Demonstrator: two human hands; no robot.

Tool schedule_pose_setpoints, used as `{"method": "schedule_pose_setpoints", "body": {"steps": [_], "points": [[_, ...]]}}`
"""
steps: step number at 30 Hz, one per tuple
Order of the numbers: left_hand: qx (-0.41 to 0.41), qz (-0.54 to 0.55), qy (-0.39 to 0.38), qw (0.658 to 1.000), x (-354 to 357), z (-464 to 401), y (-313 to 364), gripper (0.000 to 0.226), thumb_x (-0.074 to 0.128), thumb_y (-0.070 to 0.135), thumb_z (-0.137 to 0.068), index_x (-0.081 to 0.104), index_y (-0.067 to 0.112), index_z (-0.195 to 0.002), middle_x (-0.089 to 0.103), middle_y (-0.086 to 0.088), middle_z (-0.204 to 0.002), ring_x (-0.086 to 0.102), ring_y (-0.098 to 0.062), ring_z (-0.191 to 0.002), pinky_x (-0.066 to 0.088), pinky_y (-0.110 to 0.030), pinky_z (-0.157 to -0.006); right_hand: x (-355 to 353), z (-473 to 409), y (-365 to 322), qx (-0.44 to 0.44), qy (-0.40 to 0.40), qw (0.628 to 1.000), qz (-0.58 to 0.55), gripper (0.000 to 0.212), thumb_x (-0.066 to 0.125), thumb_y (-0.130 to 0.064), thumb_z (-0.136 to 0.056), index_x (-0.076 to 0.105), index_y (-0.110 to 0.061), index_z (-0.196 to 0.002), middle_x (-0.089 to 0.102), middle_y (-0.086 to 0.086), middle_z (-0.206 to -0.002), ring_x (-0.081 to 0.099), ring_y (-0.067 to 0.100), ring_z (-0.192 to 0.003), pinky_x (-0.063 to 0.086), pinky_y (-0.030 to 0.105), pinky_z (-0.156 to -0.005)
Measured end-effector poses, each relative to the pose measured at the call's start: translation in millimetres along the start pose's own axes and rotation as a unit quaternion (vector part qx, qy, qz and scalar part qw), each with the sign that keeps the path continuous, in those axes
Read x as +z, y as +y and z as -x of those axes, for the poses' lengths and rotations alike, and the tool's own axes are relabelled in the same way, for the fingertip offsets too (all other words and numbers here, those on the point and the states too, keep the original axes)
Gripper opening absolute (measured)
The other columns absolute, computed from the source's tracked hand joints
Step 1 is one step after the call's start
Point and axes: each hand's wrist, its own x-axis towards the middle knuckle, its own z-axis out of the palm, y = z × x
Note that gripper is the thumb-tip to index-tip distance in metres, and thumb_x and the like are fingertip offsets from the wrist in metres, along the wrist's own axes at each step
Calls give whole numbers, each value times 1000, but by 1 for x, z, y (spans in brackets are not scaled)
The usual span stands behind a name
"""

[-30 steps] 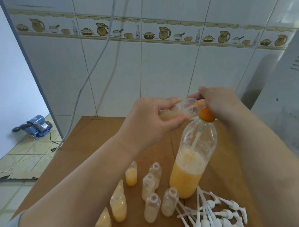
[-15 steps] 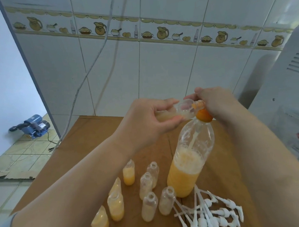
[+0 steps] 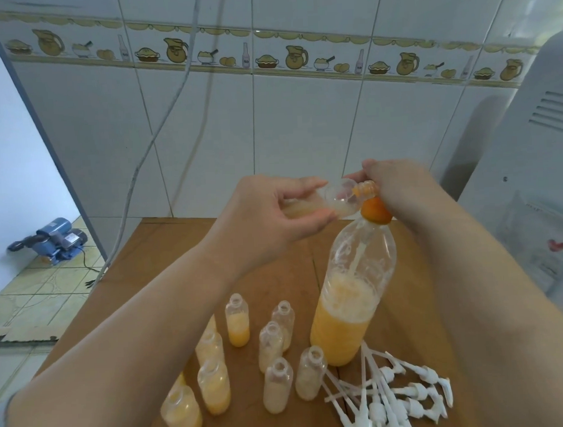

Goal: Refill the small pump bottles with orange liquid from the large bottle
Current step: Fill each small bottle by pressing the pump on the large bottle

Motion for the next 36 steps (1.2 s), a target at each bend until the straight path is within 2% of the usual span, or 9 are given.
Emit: {"method": "schedule_pose_setpoints", "body": {"steps": [4,7,15,18,21,25,28,33,36], "points": [[23,-7,0,1000,-8,0,9,48,73,37,-74,65,22,-119,65,18,-102,59,13,-93,46,-6,-83,-6,0,-5,-28,-32,995,94,34,33,-23,-102,63,-8,-99,54,-5,-66,47,-7,-28,31,5,-30],[30,-14,9,999,-4,2,6,48,73,36,-75,65,22,-119,67,16,-100,61,9,-91,47,-7,-79,-5,-3,-2,-47,-25,993,108,36,33,-21,-102,64,-8,-89,63,-2,-73,52,-4,-35,36,5,-34],[2,-3,4,1000,0,5,0,48,75,34,-74,64,22,-120,65,20,-96,61,11,-88,45,-5,-78,2,-4,2,-39,-27,994,102,35,33,-17,-101,66,-5,-98,68,0,-83,58,5,-54,40,9,-42],[23,-6,10,1000,-7,5,6,48,74,36,-74,64,24,-120,62,26,-96,59,14,-89,44,-3,-76,-4,-6,-1,-62,-28,993,96,34,37,-21,-100,66,-7,-88,70,4,-78,60,1,-49,43,7,-42],[28,-7,7,1000,-4,4,5,49,73,35,-74,64,23,-121,61,27,-95,58,17,-89,42,-1,-75,-5,-8,3,-57,-3,990,128,39,35,-24,-101,68,-13,-84,63,-10,-56,55,-5,-39,37,5,-35],[11,-9,0,1000,1,4,-2,48,75,33,-75,64,21,-121,59,26,-98,55,22,-88,40,1,-77,3,-9,10,-47,7,990,129,42,33,-26,-101,70,-17,-82,64,-5,-70,56,3,-48,42,16,-49],[11,-12,1,1000,0,4,-1,49,75,34,-75,63,22,-121,59,24,-100,54,22,-87,41,1,-78,4,-9,7,-51,1,990,131,38,35,-23,-100,68,-11,-86,59,-6,-66,54,-2,-36,37,6,-37],[35,-12,18,999,-6,4,6,48,74,36,-75,64,23,-120,63,23,-97,59,15,-90,43,-3,-77,-5,-12,4,-85,-33,994,57,34,41,-21,-99,66,2,-104,67,11,-85,61,12,-64,49,13,-50],[19,-6,14,1000,-1,4,0,47,75,34,-75,64,23,-120,64,22,-98,59,15,-91,43,-3,-80,-1,-15,11,-80,-12,995,62,34,40,-22,-99,68,-2,-101,69,12,-88,61,11,-63,50,15,-54]]}}
